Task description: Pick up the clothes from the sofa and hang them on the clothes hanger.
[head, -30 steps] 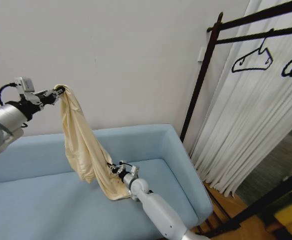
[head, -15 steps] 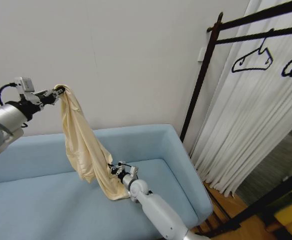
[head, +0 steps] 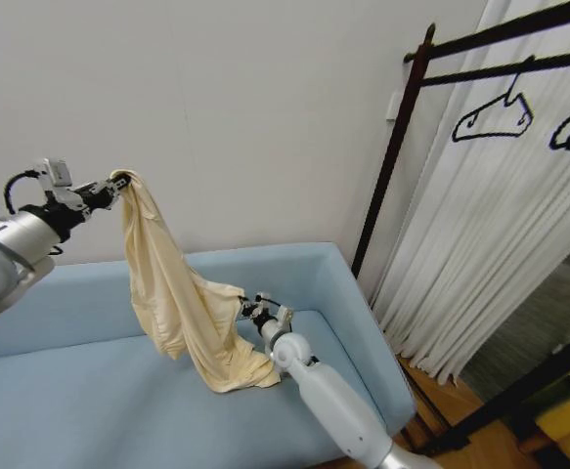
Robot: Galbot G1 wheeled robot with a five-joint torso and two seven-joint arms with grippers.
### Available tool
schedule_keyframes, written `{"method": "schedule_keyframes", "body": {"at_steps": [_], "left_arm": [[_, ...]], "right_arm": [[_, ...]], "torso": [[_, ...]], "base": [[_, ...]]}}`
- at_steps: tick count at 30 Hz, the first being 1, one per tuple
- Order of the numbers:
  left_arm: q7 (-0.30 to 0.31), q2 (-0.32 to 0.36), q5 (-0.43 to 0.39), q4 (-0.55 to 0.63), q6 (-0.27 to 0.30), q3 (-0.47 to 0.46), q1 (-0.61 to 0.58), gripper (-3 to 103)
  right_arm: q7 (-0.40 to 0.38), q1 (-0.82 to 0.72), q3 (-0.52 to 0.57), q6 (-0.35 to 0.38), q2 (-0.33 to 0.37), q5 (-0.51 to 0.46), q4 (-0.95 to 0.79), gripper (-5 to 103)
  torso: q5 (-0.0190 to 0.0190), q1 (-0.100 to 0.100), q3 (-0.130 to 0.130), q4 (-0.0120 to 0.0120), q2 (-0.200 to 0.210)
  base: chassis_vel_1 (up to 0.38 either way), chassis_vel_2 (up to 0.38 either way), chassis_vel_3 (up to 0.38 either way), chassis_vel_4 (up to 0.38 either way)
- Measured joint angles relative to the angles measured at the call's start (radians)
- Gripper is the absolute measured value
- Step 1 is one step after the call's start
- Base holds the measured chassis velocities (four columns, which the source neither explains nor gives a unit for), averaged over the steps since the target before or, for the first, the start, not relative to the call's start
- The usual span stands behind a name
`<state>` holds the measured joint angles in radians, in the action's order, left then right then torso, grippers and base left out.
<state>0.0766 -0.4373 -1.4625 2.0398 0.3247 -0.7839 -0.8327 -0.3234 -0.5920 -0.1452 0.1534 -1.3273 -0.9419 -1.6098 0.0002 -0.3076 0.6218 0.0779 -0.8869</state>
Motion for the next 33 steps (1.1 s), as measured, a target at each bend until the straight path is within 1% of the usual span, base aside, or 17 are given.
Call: {"method": "schedule_keyframes", "body": {"at_steps": [1, 2, 3, 5, 7, 8, 10, 12, 13, 17, 21, 23, 24, 26, 29, 30, 33], "left_arm": [[0.004, -0.007, 0.005, 0.005, -0.002, -0.002, -0.004, 1], [0.010, -0.019, 0.015, 0.013, -0.005, -0.007, -0.012, 1], [0.010, -0.019, 0.015, 0.013, -0.005, -0.007, -0.012, 1], [0.016, -0.043, 0.043, 0.037, -0.017, -0.023, -0.036, 1], [0.021, -0.061, 0.058, 0.055, -0.022, -0.038, -0.055, 1], [0.021, -0.061, 0.058, 0.055, -0.022, -0.038, -0.055, 1], [0.023, -0.079, 0.065, 0.071, -0.024, -0.057, -0.075, 1], [0.023, -0.092, 0.072, 0.080, -0.027, -0.072, -0.090, 1], [0.023, -0.092, 0.072, 0.080, -0.027, -0.072, -0.090, 1], [0.024, -0.116, 0.077, 0.093, -0.031, -0.091, -0.108, 1], [0.029, -0.125, 0.078, 0.096, -0.032, -0.100, -0.110, 1], [0.052, -0.133, 0.085, 0.096, -0.037, -0.099, -0.105, 1], [0.052, -0.133, 0.085, 0.096, -0.037, -0.099, -0.105, 1], [0.088, -0.143, 0.103, 0.096, -0.049, -0.093, -0.099, 1], [0.148, -0.154, 0.153, 0.097, -0.074, -0.082, -0.095, 1], [0.148, -0.154, 0.153, 0.097, -0.074, -0.082, -0.095, 1], [0.180, -0.155, 0.183, 0.115, -0.083, -0.085, -0.091, 1]], "right_arm": [[-0.022, 0.012, -0.001, 0.002, 0.016, 0.000, -0.018, 0], [-0.060, 0.039, -0.009, 0.010, 0.049, -0.003, -0.054, 0], [-0.060, 0.039, -0.009, 0.010, 0.049, -0.003, -0.054, 0], [-0.112, 0.109, -0.045, 0.022, 0.127, -0.027, -0.121, 0], [-0.129, 0.188, -0.081, 0.030, 0.200, -0.051, -0.170, 0], [-0.129, 0.188, -0.081, 0.030, 0.200, -0.051, -0.170, 0], [-0.135, 0.285, -0.111, 0.034, 0.271, -0.072, -0.206, 0], [-0.146, 0.361, -0.125, 0.038, 0.317, -0.101, -0.228, 0], [-0.146, 0.361, -0.125, 0.038, 0.317, -0.101, -0.228, 0], [-0.180, 0.472, -0.129, 0.054, 0.367, -0.163, -0.256, 0], [-0.187, 0.546, -0.136, 0.064, 0.397, -0.186, -0.256, 0], [-0.191, 0.592, -0.133, 0.074, 0.413, -0.205, -0.245, 0], [-0.191, 0.592, -0.133, 0.074, 0.413, -0.205, -0.245, 0], [-0.190, 0.637, -0.125, 0.085, 0.430, -0.221, -0.235, 0], [-0.186, 0.686, -0.108, 0.105, 0.457, -0.246, -0.236, 0], [-0.186, 0.686, -0.108, 0.105, 0.457, -0.246, -0.236, 0], [-0.181, 0.717, -0.097, 0.121, 0.486, -0.262, -0.253, 0]], "torso": [[0.0001, 0.000, 0.000, 0.0000, 0.000], [0.0001, 0.000, 0.000, 0.0000, 0.000], [0.0001, 0.000, 0.000, 0.0000, 0.000], [0.0002, 0.000, 0.000, -0.0001, 0.000], [0.0002, 0.000, 0.000, 0.0000, 0.000], [0.0002, 0.000, 0.000, 0.0000, 0.000], [-0.0001, 0.000, 0.000, -0.0001, 0.000], [0.0000, 0.000, 0.000, 0.0000, 0.000], [0.0000, 0.000, 0.000, 0.0000, 0.000], [0.0000, 0.000, 0.000, -0.0001, 0.000], [0.0002, 0.000, 0.000, -0.0001, 0.000], [0.0000, 0.000, 0.000, 0.0000, 0.000], [0.0000, 0.000, 0.000, 0.0000, 0.000], [0.0000, 0.000, 0.000, -0.0001, 0.000], [-0.0002, 0.000, 0.000, 0.0000, 0.000], [-0.0002, 0.000, 0.000, 0.0000, 0.000], [-0.0002, 0.000, 0.000, 0.0000, 0.000]], "base": [[0.000, 0.000, 0.000, 0.000], [0.000, 0.000, 0.000, 0.000], [0.000, 0.000, 0.000, 0.000], [0.000, 0.000, 0.000, 0.000], [0.000, 0.000, 0.000, 0.000], [0.000, 0.000, 0.000, 0.000], [0.000, 0.000, 0.000, 0.000], [0.000, 0.000, 0.000, 0.000], [0.000, 0.000, 0.000, 0.000], [0.000, 0.000, 0.000, 0.000], [0.000, 0.000, 0.000, 0.000], [0.000, 0.000, 0.000, 0.000], [0.000, 0.000, 0.000, 0.000], [0.000, 0.000, 0.000, 0.000], [0.000, 0.000, 0.000, 0.000], [0.000, 0.000, 0.000, 0.000], [0.000, 0.000, 0.000, 0.000]]}}
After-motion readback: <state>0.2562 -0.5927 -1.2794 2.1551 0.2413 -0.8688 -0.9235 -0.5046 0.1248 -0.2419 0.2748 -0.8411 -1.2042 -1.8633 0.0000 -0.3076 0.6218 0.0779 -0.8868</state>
